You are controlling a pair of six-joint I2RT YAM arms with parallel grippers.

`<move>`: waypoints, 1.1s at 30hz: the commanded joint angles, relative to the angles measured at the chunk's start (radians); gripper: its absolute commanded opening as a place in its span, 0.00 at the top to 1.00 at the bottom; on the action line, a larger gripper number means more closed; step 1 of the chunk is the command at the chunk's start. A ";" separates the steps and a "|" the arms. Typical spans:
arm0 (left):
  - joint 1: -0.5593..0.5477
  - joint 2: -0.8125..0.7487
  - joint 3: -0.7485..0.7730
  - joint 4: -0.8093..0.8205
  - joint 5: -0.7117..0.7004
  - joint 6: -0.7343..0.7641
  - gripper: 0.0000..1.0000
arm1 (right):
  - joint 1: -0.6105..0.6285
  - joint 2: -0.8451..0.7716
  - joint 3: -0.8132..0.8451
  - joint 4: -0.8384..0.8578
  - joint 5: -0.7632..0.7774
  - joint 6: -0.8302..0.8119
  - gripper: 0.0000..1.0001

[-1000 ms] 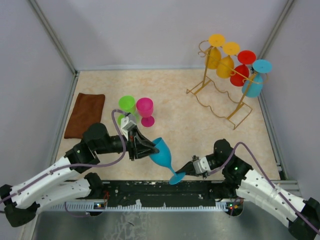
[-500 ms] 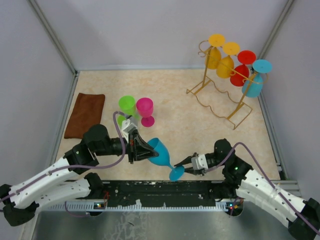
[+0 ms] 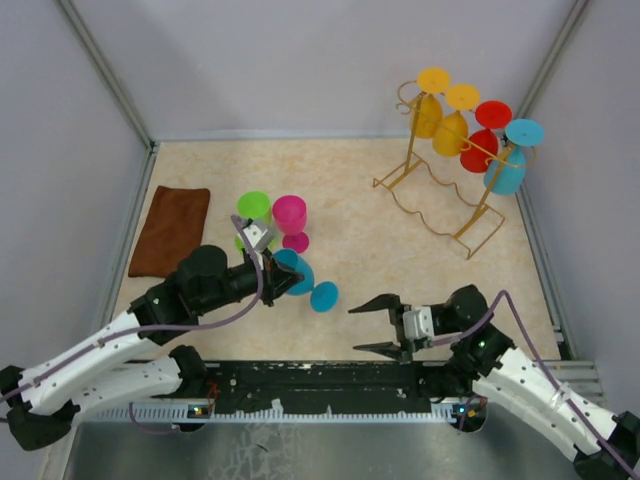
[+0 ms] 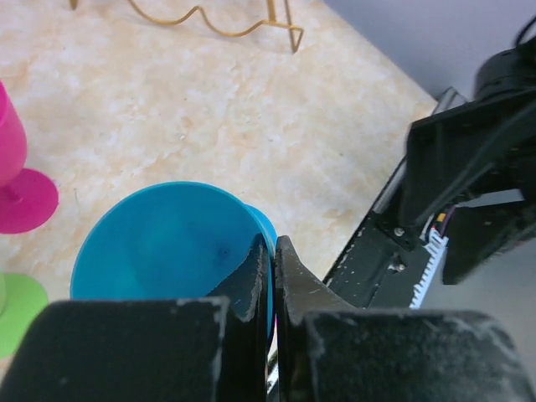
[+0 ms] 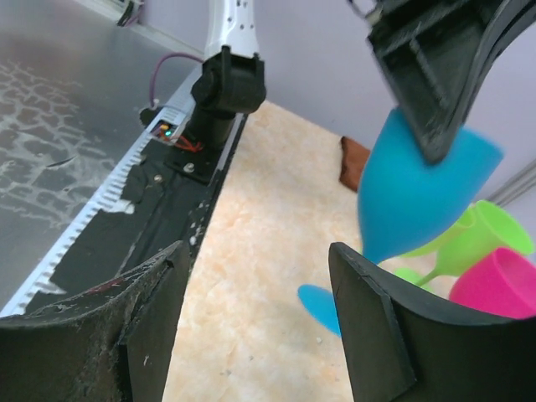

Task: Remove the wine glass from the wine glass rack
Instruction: Place the wine glass at the center of the board.

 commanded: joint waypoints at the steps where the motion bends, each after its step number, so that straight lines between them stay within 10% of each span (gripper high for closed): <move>1: 0.003 0.095 0.027 -0.007 -0.080 0.026 1.00 | 0.000 -0.042 -0.020 0.110 0.088 0.045 0.32; 12: 0.001 0.414 0.099 0.010 -0.321 0.064 1.00 | 0.000 -0.112 -0.028 0.103 0.338 0.079 0.21; 33: 0.001 0.540 0.120 0.132 -0.509 0.114 0.87 | 0.000 -0.100 -0.034 0.117 0.985 0.323 0.08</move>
